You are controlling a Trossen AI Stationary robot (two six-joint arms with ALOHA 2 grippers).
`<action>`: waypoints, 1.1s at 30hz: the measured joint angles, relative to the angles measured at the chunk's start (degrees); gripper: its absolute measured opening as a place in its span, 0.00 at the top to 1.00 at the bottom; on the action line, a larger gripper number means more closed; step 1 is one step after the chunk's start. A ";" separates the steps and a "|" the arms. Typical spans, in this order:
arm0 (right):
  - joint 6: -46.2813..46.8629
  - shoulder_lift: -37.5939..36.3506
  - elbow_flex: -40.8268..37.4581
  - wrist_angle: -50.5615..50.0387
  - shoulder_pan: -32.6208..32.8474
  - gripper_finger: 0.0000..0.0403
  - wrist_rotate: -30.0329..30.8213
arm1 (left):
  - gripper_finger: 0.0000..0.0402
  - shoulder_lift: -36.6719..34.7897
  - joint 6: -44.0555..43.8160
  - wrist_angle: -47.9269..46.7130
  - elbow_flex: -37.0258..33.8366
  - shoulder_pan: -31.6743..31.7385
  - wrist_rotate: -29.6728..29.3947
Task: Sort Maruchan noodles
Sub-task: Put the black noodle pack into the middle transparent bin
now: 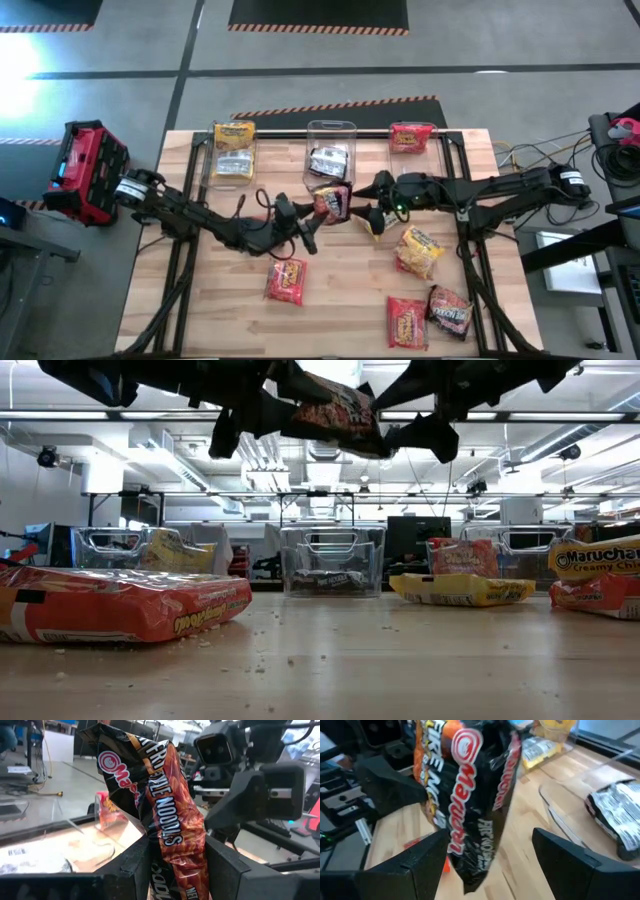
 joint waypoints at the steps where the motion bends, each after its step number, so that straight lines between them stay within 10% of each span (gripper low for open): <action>1: -0.26 -0.02 0.00 0.49 0.02 0.31 -0.10 | 0.67 0.00 0.61 0.81 0.00 0.00 0.03; 18: -8.60 0.26 -0.02 12.48 -0.07 0.32 -4.78 | 0.67 0.00 2.56 8.00 0.02 1.17 8.03; 33: -10.33 0.23 -0.04 14.94 -0.13 0.63 -4.50 | 0.67 0.00 2.65 9.85 0.02 2.49 8.40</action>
